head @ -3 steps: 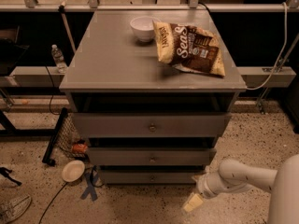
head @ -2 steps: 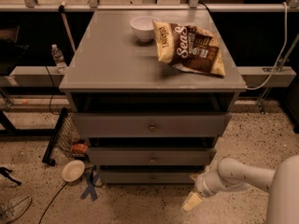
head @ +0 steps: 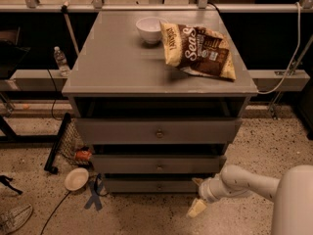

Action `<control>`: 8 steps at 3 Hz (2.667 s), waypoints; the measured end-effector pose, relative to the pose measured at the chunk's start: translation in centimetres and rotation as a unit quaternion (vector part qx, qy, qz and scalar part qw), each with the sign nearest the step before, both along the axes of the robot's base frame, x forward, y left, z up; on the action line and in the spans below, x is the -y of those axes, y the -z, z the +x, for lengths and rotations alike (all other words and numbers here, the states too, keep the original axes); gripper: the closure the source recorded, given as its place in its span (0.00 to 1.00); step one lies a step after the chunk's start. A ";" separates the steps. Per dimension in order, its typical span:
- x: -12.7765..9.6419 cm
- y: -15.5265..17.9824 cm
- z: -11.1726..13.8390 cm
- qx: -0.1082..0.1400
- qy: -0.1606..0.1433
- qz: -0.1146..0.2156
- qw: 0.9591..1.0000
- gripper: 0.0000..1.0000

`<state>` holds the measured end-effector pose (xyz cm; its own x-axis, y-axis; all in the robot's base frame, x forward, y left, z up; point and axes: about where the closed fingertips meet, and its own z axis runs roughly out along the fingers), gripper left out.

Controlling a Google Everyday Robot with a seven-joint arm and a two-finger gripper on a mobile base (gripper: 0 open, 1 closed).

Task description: Open bottom drawer

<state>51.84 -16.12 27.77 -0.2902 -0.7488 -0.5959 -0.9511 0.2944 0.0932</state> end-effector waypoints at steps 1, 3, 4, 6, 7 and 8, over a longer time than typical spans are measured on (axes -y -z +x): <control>0.0 0.2 0.1 0.000 -0.001 -0.003 1.000 0.00; 0.5 3.9 2.4 0.022 -0.028 -0.064 0.997 0.00; 0.7 4.8 3.4 0.049 -0.039 -0.078 0.995 0.00; 0.6 5.6 3.4 0.052 -0.054 -0.085 0.994 0.00; 1.0 7.3 3.9 0.065 -0.072 -0.099 0.990 0.00; 1.1 7.7 4.8 0.089 -0.081 -0.106 0.987 0.00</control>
Offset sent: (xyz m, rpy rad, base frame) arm 0.0203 -0.0054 -0.0401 -0.1513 -0.0212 0.0493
